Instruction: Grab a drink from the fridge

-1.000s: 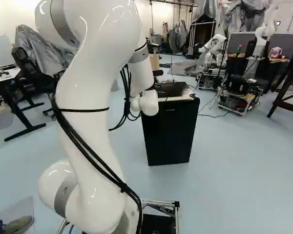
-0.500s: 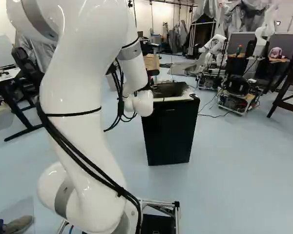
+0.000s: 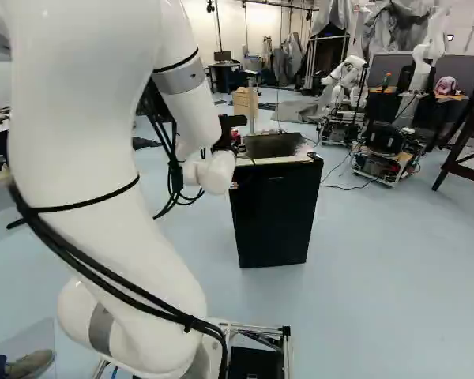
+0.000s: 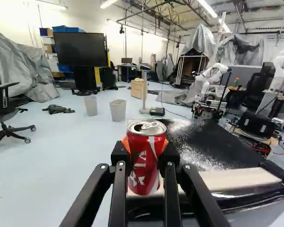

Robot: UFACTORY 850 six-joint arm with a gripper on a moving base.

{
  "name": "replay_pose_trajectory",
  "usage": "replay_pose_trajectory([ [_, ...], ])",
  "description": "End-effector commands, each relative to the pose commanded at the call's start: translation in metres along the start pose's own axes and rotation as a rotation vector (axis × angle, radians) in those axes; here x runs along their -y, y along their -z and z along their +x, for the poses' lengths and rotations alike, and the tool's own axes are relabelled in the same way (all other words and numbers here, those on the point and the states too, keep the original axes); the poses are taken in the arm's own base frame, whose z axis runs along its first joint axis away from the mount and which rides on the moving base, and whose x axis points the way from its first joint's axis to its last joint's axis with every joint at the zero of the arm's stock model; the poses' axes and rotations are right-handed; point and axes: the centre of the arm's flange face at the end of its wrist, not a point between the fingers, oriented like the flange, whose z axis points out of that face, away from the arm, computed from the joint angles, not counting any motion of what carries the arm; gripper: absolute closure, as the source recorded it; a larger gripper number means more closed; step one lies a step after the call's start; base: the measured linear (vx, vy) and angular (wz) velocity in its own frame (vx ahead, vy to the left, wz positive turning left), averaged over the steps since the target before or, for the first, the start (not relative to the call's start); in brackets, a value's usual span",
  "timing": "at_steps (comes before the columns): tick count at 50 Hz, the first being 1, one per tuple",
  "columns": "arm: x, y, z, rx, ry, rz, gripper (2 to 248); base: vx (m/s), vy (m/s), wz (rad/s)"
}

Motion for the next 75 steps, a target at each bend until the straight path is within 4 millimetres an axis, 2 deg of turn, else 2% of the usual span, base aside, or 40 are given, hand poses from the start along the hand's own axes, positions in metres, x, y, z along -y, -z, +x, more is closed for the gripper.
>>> replay_pose_trajectory([
  [20,0.026,0.062,-0.011,0.105,-0.022,-0.021,175,0.000,0.000,0.000],
  [40,0.041,0.109,-0.026,0.183,-0.040,-0.033,175,0.000,0.000,0.000],
  [61,0.050,0.139,-0.039,0.235,-0.051,-0.040,175,0.000,0.000,0.000],
  [75,0.052,0.148,-0.044,0.251,-0.055,-0.041,175,0.000,0.000,0.000],
])
